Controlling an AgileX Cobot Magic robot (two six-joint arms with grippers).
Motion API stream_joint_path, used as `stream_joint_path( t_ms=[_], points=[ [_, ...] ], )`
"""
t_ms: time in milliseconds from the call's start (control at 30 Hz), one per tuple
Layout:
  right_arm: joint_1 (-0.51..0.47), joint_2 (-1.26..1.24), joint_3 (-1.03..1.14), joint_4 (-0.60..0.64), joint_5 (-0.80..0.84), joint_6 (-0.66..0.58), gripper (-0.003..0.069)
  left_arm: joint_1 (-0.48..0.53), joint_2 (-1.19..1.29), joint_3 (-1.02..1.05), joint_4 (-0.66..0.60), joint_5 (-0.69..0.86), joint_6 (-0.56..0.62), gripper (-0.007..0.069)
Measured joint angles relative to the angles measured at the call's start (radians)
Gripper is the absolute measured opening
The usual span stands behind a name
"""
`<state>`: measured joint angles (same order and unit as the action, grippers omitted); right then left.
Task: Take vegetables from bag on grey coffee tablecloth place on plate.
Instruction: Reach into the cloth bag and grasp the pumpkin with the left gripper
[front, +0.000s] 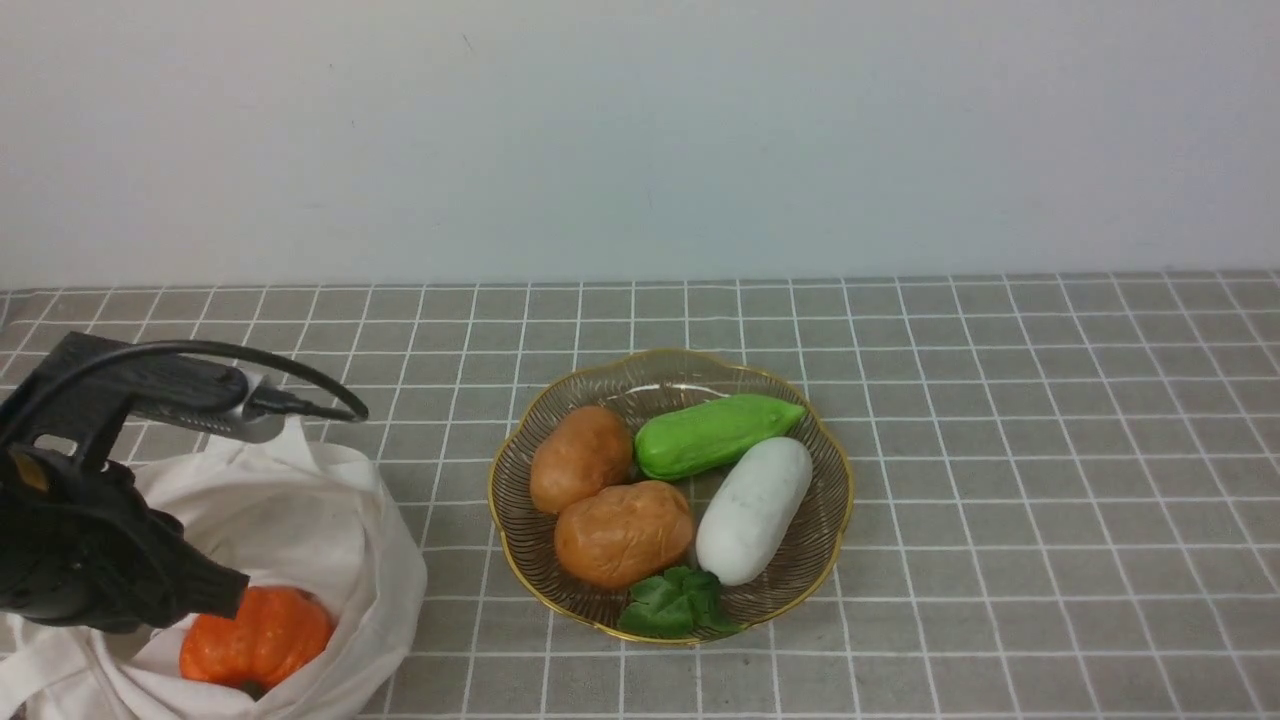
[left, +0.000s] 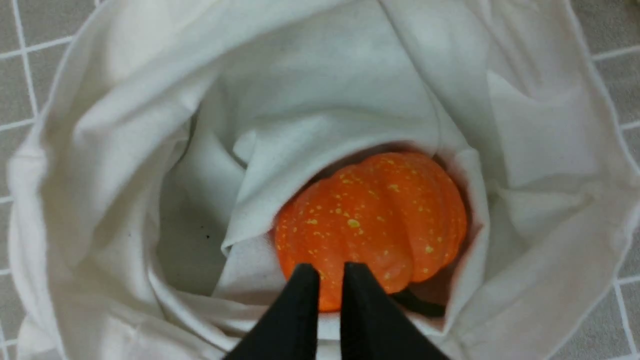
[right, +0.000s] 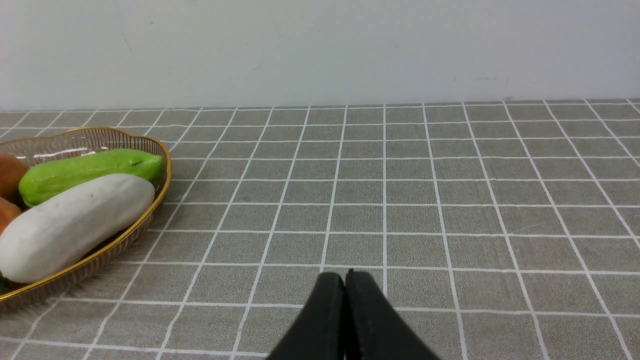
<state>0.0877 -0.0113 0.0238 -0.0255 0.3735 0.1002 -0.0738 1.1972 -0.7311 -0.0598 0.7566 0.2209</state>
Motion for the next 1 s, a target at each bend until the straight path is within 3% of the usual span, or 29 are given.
stream_joint_path(
  t_ms=[33, 167, 333, 433, 600, 1000],
  points=[
    [0.0, 0.0, 0.0, 0.0, 0.0, 0.0, -0.0015, -0.002, 0.0, 0.0, -0.007, 0.0, 0.006, 0.0092],
    [0.0, 0.0, 0.0, 0.0, 0.0, 0.0, -0.0015, -0.031, 0.005, 0.0, -0.063, 0.0, 0.151, 0.0265],
    [0.0, 0.0, 0.0, 0.0, 0.0, 0.0, -0.0015, -0.037, 0.067, 0.0, -0.065, -0.001, 0.208, 0.0442],
    [0.0, 0.0, 0.0, 0.0, 0.0, 0.0, -0.0015, -0.037, 0.116, 0.0, -0.068, -0.012, 0.214, 0.0507],
    [0.0, 0.0, 0.0, 0.0, 0.0, 0.0, -0.0015, -0.037, 0.179, -0.003, -0.069, -0.065, 0.235, 0.0583],
    [0.0, 0.0, 0.0, 0.0, 0.0, 0.0, -0.0015, -0.037, 0.221, -0.006, -0.068, -0.113, 0.263, 0.0596]
  ],
)
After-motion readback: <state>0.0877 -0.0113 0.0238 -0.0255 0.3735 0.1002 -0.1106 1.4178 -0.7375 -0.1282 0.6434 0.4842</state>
